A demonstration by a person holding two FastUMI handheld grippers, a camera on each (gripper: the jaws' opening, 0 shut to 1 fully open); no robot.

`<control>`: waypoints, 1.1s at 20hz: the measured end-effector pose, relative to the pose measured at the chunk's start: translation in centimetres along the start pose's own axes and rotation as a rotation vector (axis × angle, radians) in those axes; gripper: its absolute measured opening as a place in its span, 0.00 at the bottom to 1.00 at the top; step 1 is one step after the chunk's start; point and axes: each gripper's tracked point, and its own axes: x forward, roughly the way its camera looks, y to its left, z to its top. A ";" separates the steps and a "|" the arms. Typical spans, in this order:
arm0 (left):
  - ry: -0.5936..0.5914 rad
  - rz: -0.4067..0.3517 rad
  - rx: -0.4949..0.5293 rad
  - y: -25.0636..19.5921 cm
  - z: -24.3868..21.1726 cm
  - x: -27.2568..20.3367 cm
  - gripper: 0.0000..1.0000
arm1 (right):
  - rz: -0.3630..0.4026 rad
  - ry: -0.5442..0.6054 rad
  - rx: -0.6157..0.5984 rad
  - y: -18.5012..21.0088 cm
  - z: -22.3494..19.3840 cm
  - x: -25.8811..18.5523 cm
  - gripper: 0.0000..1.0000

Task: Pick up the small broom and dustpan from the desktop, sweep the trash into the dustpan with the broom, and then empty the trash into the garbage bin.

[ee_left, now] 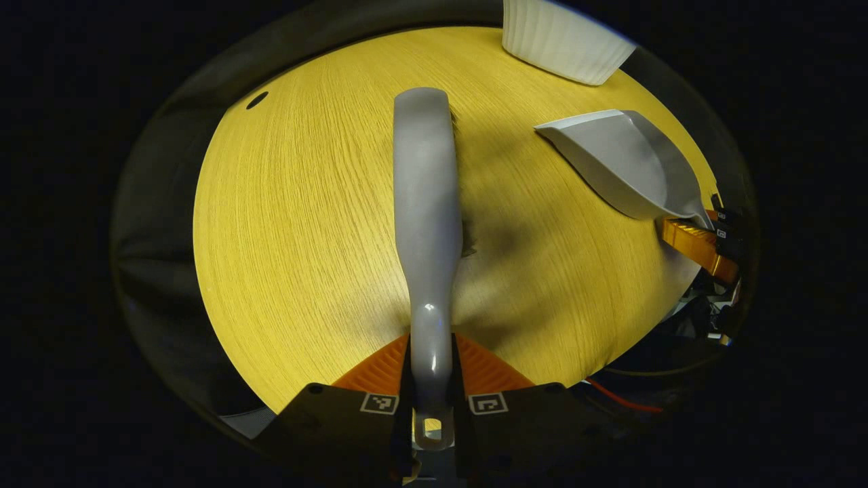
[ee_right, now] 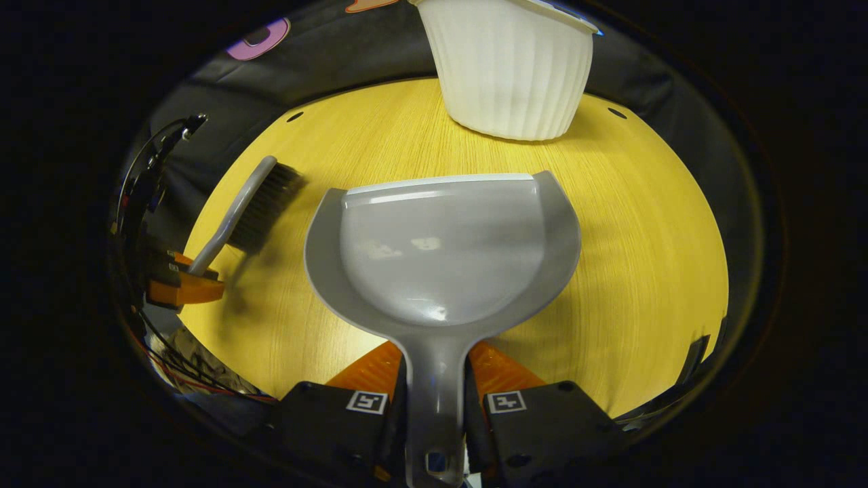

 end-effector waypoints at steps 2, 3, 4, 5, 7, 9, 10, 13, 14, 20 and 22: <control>0.004 -0.010 -0.010 -0.2 0.0 -0.2 0.24 | 0.009 -0.005 0.010 0.0 0.1 0.1 0.40; 0.003 -0.012 -0.014 -0.2 -0.2 -0.3 0.26 | 0.014 -0.011 0.008 0.1 0.0 -0.1 0.40; -0.004 -0.016 -0.011 -0.2 -0.3 -0.4 0.29 | 0.023 -0.023 0.005 0.1 0.1 -0.3 0.41; -0.019 -0.022 -0.012 -0.4 0.0 -0.5 0.38 | 0.044 -0.034 0.007 0.5 0.2 -0.5 0.43; -0.057 -0.034 -0.032 -0.7 0.6 -0.9 0.66 | 0.082 -0.062 0.010 1.3 0.5 -1.3 0.66; -0.100 -0.039 -0.053 -0.8 1.1 -1.6 0.97 | 0.085 -0.098 0.010 1.3 1.0 -2.3 0.96; -0.130 -0.043 -0.056 -0.7 1.6 -2.0 1.00 | 0.080 -0.115 0.013 1.2 1.3 -2.8 0.97; -0.255 -0.035 -0.054 -0.8 3.7 -4.4 0.95 | 0.078 -0.193 0.032 0.5 2.5 -5.2 1.00; -0.313 -0.025 -0.035 -0.7 4.6 -5.6 0.94 | 0.081 -0.239 0.042 0.3 3.4 -6.5 0.96; -0.692 0.060 -0.026 -0.8 9.9 -13.6 0.94 | 0.115 -0.599 0.045 0.5 10.5 -16.6 0.96; -0.822 0.042 -0.096 -1.7 11.7 -16.3 0.94 | 0.093 -0.714 0.032 0.1 12.2 -19.7 1.00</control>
